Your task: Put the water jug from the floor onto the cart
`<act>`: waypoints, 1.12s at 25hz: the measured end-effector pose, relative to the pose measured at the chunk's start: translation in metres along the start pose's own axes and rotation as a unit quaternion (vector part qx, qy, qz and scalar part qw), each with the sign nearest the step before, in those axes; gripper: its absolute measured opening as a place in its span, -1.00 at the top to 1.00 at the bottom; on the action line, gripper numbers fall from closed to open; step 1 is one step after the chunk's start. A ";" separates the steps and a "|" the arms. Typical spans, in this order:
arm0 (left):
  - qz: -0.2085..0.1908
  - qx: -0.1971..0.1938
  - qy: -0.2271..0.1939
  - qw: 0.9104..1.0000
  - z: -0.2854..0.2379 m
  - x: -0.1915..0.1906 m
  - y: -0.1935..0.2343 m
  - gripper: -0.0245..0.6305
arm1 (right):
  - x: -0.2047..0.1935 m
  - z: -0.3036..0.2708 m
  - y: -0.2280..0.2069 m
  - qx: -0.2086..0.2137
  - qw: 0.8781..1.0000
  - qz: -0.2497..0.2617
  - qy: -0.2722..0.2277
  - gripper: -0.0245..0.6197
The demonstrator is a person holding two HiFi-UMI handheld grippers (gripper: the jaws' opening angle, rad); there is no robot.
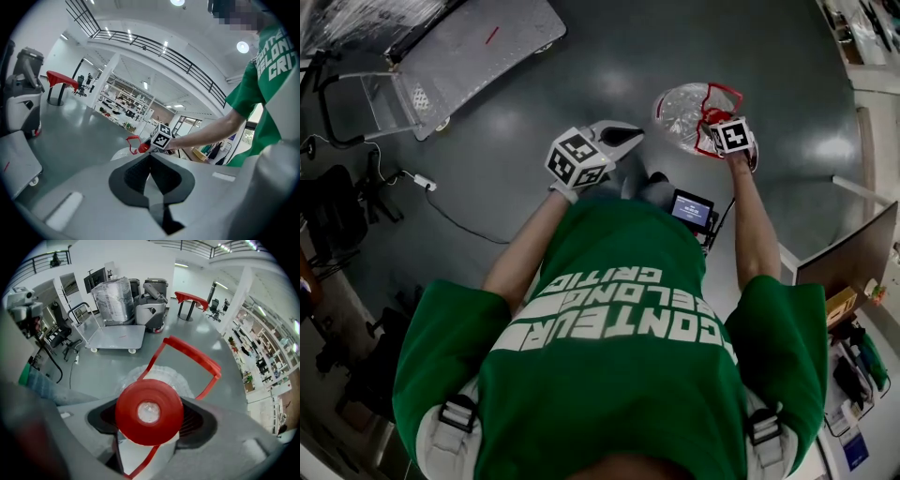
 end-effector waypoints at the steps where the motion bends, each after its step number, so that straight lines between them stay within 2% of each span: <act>1: -0.005 -0.001 -0.002 1.000 0.001 0.004 0.001 0.88 | 0.006 0.002 -0.004 -0.003 1.000 -0.001 -0.002 -0.02; 4: -0.013 0.006 -0.014 1.000 0.010 0.013 0.006 0.88 | 0.025 0.007 -0.014 -0.009 1.000 0.005 -0.008 -0.02; 10: -0.004 0.042 -0.043 0.998 0.034 0.024 0.017 0.88 | 0.060 0.013 -0.019 -0.006 1.000 0.027 -0.012 -0.02; 16: 0.012 0.084 -0.071 0.994 0.054 0.024 0.031 0.88 | 0.097 -0.003 -0.016 0.014 0.998 0.057 -0.010 -0.02; 22: 0.042 0.135 -0.093 0.986 0.075 0.019 0.045 0.88 | 0.144 -0.025 0.001 0.046 0.993 0.104 -0.006 -0.02; 28: 0.058 0.166 -0.101 0.979 0.087 0.019 0.064 0.88 | 0.186 -0.048 0.020 0.073 0.987 0.140 -0.010 -0.02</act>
Point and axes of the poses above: the fingertips, and each gripper's own axes: z backward along the fingers, y to its left, x out of its top, the point moved 6 cm from there along z, backward along the fingers, and after that the axes turned 2 degrees about z, right-handed, at the moved point
